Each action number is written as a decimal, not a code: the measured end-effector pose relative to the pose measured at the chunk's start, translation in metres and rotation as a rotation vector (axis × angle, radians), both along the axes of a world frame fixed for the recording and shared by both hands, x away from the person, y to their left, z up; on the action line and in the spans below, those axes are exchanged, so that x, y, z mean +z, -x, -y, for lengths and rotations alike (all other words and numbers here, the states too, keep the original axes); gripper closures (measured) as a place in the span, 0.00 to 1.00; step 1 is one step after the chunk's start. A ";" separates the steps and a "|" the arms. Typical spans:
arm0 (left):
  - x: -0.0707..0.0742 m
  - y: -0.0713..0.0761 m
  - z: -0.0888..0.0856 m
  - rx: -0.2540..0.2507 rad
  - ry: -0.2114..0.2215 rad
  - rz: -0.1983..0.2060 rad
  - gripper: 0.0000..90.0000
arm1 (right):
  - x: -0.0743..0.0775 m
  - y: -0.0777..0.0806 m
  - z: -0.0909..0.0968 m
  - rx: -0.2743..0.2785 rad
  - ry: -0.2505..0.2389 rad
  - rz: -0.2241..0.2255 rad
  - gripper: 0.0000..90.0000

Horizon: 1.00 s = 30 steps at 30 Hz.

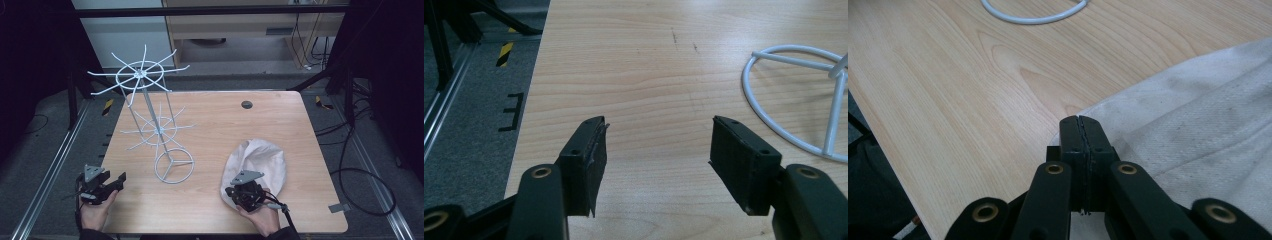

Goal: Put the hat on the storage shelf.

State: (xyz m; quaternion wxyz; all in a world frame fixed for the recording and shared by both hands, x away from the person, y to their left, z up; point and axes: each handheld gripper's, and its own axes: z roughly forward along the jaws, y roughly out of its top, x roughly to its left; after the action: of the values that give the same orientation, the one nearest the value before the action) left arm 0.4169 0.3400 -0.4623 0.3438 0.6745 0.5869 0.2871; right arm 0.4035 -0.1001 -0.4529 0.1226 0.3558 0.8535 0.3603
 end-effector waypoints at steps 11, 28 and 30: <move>0.000 0.001 0.000 0.003 0.000 0.003 0.44 | 0.000 0.011 0.024 -0.026 0.008 -0.009 1.00; -0.001 0.001 0.000 0.009 0.000 0.000 0.44 | -0.001 0.022 0.076 -0.160 0.004 -0.006 1.00; -0.001 0.000 0.000 0.008 0.000 -0.001 0.44 | 0.000 0.023 0.083 -0.181 0.005 -0.001 1.00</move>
State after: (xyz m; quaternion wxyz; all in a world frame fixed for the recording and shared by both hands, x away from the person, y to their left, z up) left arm 0.4164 0.3404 -0.4629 0.3423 0.6722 0.5898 0.2882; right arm 0.3804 -0.1830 -0.4532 0.1550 0.4313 0.8188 0.3456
